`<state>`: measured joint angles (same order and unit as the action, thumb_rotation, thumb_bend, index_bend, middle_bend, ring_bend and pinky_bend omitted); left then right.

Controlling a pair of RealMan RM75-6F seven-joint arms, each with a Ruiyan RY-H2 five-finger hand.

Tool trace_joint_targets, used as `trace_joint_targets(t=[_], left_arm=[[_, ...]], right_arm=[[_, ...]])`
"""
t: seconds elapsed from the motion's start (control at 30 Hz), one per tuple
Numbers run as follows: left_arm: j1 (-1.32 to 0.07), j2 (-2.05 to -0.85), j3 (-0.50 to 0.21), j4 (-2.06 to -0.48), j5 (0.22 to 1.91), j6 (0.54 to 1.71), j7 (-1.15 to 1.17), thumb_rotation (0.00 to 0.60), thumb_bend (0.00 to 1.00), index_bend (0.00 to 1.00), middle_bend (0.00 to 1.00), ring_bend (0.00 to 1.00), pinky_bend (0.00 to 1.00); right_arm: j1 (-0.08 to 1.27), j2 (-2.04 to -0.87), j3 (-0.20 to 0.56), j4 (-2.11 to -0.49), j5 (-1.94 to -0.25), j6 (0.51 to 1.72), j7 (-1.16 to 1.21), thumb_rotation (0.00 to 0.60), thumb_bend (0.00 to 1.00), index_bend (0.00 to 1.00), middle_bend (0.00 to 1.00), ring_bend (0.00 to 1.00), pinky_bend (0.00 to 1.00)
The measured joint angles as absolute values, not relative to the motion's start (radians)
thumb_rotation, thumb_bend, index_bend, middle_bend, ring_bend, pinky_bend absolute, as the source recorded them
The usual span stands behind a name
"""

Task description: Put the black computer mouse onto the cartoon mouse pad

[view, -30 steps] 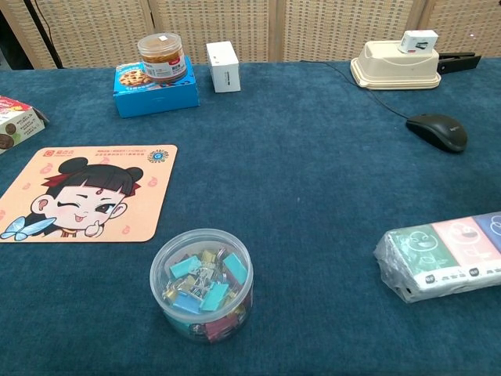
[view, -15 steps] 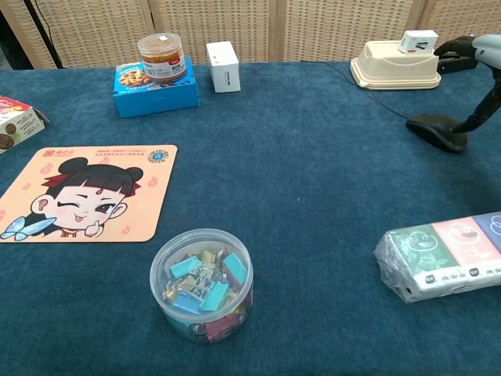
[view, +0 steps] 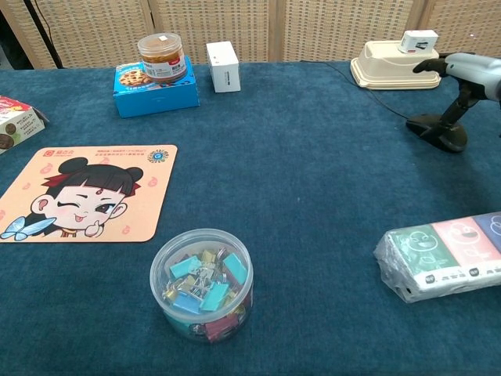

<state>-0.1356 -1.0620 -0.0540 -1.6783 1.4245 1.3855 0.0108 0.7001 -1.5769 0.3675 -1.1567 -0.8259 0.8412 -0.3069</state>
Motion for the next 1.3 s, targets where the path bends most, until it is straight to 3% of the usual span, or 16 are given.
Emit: trace_joint_targets(t=[0.37, 0.97, 1.3], left_arm=[[-0.136, -1.060, -0.058, -1.674, 1.421, 1.389, -0.009, 0.600, 0.05, 0.00, 0.00, 0.00, 0.00], [-0.148, -1.062, -0.066, -1.677, 1.392, 1.366, 0.002, 0.600, 0.05, 0.00, 0.00, 0.00, 0.00], [-0.152, -1.063, -0.066, -1.680, 1.385, 1.357, 0.003, 0.600, 0.05, 0.00, 0.00, 0.00, 0.00]], right_arm=[[0.743, -1.649, 0.359, -1.060, -0.798, 0.860, -0.325, 0.600, 0.00, 0.00, 0.00, 0.00, 0.03], [0.780, -1.776, 0.365, -0.820, -0.786, 0.835, -0.307, 0.600, 0.00, 0.00, 0.02, 0.00, 0.23], [0.796, -1.816, 0.378, -0.725, -0.771, 0.793, -0.310, 0.600, 0.02, 0.16, 0.15, 0.09, 0.33]])
